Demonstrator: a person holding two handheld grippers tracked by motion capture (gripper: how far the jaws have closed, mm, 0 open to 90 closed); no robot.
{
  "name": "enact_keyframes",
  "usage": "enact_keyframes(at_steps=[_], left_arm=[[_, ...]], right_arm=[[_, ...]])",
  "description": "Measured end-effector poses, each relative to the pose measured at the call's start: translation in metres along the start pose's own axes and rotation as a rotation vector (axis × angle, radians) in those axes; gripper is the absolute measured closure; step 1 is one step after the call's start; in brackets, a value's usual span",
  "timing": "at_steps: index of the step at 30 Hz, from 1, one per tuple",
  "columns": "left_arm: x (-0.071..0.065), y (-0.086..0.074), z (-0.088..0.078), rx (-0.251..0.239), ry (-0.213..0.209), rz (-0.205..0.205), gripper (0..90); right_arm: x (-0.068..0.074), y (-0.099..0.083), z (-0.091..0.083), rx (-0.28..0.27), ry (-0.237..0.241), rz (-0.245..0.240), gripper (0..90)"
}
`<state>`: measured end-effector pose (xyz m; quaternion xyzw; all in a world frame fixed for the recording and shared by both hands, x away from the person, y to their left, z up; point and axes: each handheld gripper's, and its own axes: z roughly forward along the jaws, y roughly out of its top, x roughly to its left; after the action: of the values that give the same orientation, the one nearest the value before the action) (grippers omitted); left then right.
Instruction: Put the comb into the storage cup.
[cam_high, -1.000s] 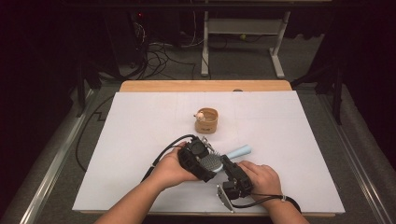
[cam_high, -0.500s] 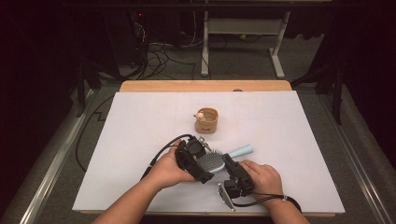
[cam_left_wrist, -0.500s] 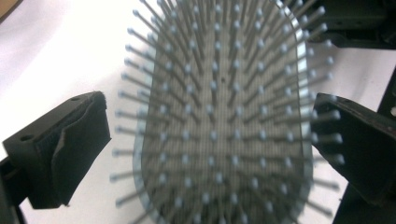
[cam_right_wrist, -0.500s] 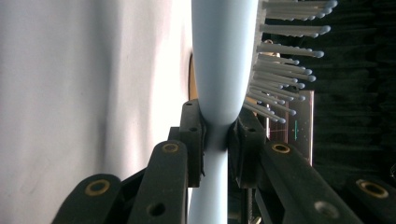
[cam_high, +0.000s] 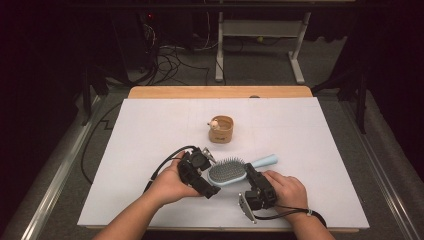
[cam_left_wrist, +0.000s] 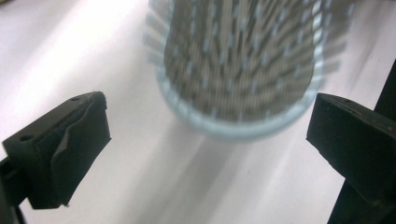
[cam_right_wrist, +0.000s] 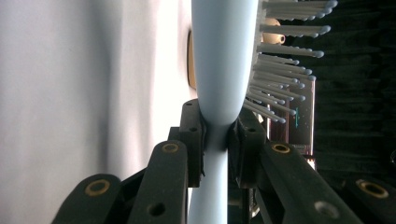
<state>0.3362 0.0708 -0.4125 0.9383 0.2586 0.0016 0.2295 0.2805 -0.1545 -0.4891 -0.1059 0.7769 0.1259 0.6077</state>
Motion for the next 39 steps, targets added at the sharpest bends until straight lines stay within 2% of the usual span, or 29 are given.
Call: enact_keyframes(at_steps=[10, 15, 17, 22, 26, 30, 33, 39], left_arm=[[0.01, -0.028, 0.007, -0.021, 0.043, -0.039, 1.6], [0.013, -0.04, 0.013, -0.026, 0.032, -0.062, 0.9], [0.015, -0.044, 0.015, -0.026, 0.04, -0.069, 0.7], [0.018, -0.055, 0.016, -0.059, 0.038, -0.078, 0.5], [0.018, -0.064, 0.015, -0.11, 0.053, -0.088, 0.5], [0.021, -0.074, 0.01, -0.194, 0.078, -0.104, 0.6], [0.024, -0.081, 0.008, -0.25, 0.081, -0.123, 0.5], [0.029, -0.09, 0.005, -0.326, 0.098, -0.139, 0.4]], right_arm=[[-0.002, -0.005, -0.001, 0.023, -0.017, 0.008, 78.9], [-0.002, -0.006, -0.001, 0.025, -0.015, 0.003, 78.9], [-0.001, -0.006, -0.002, 0.027, -0.011, 0.01, 78.8], [-0.001, -0.006, -0.002, 0.032, -0.013, 0.005, 78.8], [-0.001, -0.007, -0.002, 0.028, -0.01, -0.001, 78.8], [-0.001, -0.007, -0.003, 0.041, -0.005, 0.005, 78.8], [-0.001, -0.007, -0.004, 0.044, -0.004, 0.008, 78.8], [-0.003, -0.008, -0.004, 0.047, 0.0, 0.042, 78.8]])
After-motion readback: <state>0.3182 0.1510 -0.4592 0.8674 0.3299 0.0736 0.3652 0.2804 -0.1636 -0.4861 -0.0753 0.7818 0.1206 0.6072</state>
